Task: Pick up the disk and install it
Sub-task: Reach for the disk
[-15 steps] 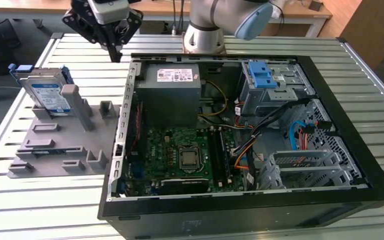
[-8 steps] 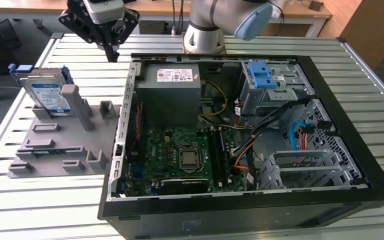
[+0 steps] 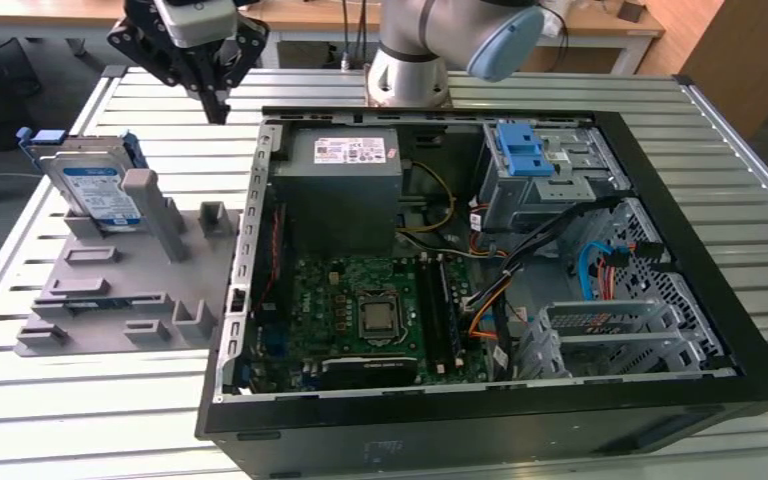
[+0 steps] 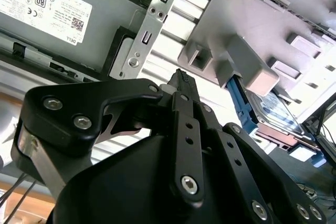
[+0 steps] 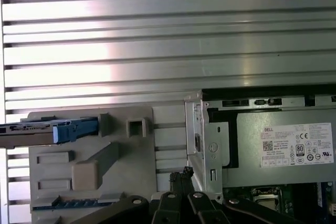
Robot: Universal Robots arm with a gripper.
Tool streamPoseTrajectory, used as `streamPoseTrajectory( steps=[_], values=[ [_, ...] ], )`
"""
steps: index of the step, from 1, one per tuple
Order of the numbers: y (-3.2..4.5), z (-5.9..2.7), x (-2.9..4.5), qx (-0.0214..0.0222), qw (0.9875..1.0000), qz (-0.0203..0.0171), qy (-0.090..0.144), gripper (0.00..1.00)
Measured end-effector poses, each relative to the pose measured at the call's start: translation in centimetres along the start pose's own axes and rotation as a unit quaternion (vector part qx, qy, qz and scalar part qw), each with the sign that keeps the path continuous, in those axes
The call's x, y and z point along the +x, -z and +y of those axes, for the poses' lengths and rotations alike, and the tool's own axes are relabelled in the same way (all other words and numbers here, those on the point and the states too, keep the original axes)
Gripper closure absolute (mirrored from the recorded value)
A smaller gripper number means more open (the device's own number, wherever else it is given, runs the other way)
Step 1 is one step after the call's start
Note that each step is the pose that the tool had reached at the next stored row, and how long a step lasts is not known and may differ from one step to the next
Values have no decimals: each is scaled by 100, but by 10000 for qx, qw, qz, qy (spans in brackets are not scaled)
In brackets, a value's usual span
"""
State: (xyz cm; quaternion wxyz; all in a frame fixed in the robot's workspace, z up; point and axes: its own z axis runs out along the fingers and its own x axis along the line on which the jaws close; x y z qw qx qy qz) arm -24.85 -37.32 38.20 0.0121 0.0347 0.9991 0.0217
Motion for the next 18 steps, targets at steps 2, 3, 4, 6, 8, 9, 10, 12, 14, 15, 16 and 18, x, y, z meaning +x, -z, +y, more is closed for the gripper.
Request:
streamPoseTrajectory(
  steps=[2,3,4,6,8,9,10,12,14,15,16,18],
  values=[
    [-5,3,16,-1,10000,2,41,89],
    [-8,8,22,-2,10000,3,65,89],
    [-9,15,27,-2,10000,4,88,89],
    [-11,36,38,-3,9999,6,126,89],
    [-13,57,55,-3,9999,7,150,89],
    [-14,65,66,-4,9999,7,161,89],
    [-14,73,78,-4,9999,8,168,89],
    [-16,89,102,-4,9998,8,180,89],
    [-17,107,128,-4,9998,9,190,89],
    [-18,115,142,-4,9998,9,194,89],
    [-19,123,155,-4,9998,10,199,89],
    [-20,135,183,-4,9998,10,208,89]
  ],
)
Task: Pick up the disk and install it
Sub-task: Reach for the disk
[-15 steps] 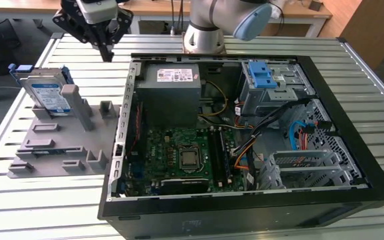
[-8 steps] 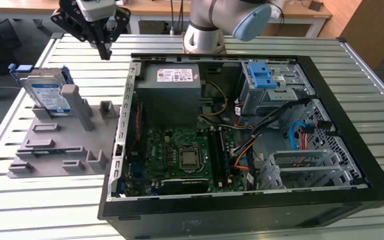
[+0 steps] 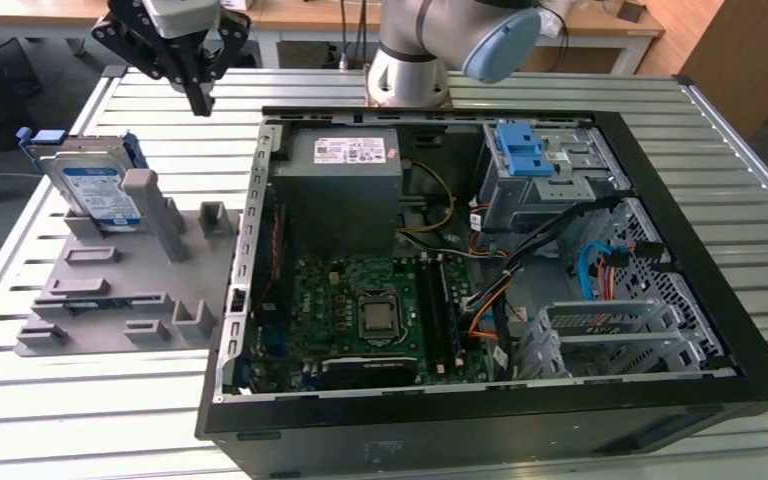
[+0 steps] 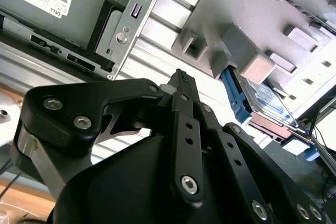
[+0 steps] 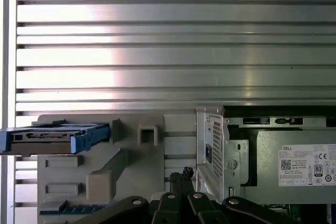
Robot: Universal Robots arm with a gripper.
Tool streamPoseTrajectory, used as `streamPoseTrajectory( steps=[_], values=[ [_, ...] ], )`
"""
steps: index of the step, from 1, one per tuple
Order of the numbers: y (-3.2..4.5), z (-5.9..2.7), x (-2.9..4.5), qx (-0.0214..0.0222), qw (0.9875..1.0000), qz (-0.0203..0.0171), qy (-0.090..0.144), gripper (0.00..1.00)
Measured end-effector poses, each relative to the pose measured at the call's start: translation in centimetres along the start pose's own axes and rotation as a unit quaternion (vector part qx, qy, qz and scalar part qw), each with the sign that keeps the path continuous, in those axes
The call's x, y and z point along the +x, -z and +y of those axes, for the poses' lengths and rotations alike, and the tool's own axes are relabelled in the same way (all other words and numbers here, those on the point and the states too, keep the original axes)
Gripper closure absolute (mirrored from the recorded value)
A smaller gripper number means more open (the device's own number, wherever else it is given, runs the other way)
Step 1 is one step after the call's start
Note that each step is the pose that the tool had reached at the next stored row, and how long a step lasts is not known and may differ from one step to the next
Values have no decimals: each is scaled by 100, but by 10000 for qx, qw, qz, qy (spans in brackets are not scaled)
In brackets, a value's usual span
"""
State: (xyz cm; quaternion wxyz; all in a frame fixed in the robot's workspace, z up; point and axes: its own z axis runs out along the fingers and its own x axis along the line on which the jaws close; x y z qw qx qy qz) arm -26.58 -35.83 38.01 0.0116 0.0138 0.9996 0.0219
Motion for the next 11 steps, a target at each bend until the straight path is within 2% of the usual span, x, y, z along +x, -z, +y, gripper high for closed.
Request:
streamPoseTrajectory(
  steps=[7,11],
  values=[
    [-6,54,115,-1,10000,1,23,89],
    [-6,56,124,0,10000,1,24,89]
  ],
)
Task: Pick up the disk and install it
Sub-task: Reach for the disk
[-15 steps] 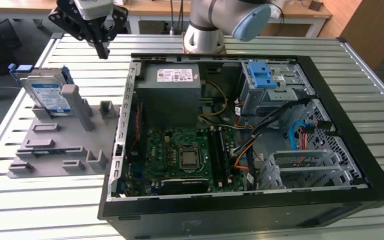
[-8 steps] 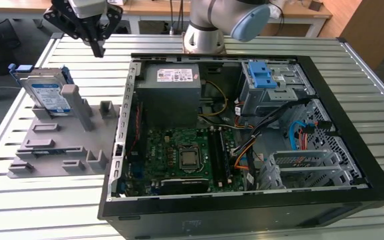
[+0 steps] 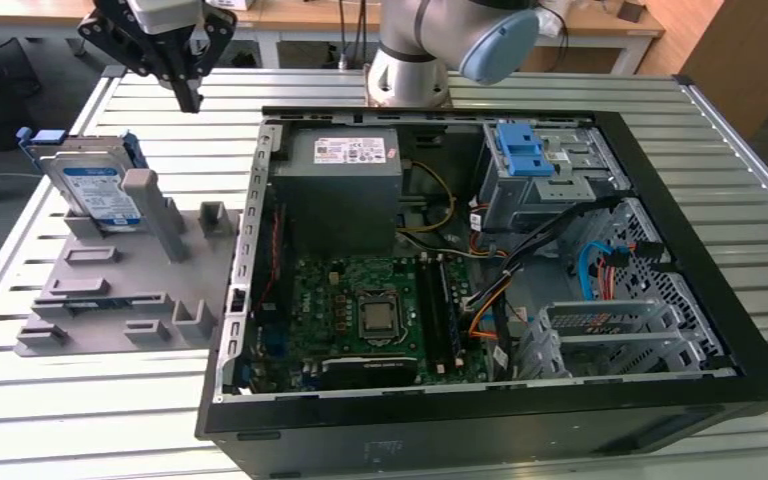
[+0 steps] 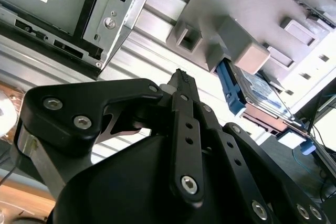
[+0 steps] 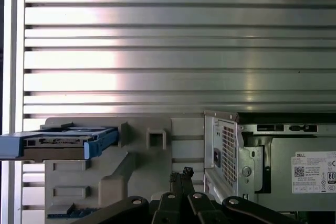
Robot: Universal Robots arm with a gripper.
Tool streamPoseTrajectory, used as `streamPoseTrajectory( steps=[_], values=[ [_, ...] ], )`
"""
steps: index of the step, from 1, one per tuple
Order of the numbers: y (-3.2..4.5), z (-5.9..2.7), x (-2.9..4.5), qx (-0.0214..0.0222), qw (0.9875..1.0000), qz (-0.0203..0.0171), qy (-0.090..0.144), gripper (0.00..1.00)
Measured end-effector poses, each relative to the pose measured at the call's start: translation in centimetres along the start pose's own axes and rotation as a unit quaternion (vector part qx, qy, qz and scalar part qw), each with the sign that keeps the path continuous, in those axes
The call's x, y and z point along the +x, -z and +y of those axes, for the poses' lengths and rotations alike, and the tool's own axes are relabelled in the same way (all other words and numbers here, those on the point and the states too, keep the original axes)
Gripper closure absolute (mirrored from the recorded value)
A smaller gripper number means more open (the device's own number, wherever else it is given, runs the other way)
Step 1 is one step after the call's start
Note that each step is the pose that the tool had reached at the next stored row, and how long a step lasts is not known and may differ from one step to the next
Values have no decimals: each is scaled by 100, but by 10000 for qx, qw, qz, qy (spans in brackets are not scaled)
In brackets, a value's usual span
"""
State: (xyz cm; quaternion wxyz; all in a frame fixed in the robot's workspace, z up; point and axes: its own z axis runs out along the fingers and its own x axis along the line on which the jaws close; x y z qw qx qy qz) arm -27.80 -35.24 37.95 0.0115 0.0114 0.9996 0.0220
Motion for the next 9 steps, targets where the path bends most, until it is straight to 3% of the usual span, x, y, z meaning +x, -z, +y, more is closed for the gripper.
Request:
streamPoseTrajectory(
  steps=[6,9],
  values=[
    [-1,2,13,-1,10000,0,-1,89],
    [-2,5,16,0,10000,25,-2,89]
  ],
)
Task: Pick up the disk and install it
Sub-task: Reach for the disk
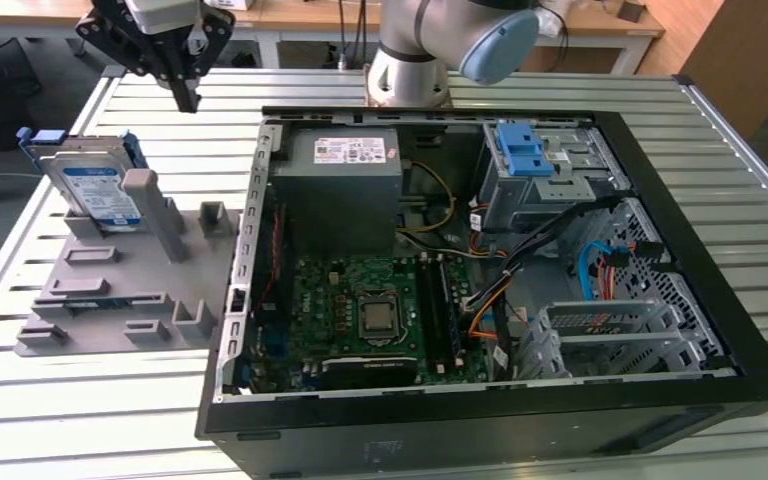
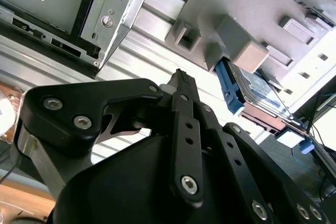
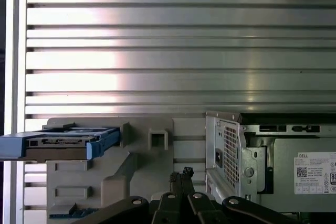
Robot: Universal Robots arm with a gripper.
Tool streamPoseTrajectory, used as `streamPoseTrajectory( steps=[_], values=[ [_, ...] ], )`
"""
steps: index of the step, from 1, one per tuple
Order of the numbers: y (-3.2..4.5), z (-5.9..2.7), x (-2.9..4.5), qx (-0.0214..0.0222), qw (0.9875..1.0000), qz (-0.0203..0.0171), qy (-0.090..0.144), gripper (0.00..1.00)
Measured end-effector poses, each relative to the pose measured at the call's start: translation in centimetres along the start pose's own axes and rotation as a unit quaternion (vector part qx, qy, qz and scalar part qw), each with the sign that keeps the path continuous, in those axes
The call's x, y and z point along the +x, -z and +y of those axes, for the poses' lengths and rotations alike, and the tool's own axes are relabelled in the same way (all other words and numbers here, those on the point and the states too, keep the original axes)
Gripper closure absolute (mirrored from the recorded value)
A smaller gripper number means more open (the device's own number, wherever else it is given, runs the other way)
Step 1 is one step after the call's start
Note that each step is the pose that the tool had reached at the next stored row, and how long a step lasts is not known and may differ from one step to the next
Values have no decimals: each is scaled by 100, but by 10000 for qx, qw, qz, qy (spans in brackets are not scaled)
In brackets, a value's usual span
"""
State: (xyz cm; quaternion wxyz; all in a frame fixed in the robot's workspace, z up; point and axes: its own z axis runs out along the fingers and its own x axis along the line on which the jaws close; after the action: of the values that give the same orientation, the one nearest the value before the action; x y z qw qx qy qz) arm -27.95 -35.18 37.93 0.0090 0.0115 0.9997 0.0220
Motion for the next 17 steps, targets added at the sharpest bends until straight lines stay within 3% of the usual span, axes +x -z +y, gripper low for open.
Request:
streamPoseTrajectory(
  steps=[4,17],
  values=[
    [-2,8,43,-1,10000,15,-1,89],
    [-32,49,350,-1,10000,28,-2,89]
  ],
)
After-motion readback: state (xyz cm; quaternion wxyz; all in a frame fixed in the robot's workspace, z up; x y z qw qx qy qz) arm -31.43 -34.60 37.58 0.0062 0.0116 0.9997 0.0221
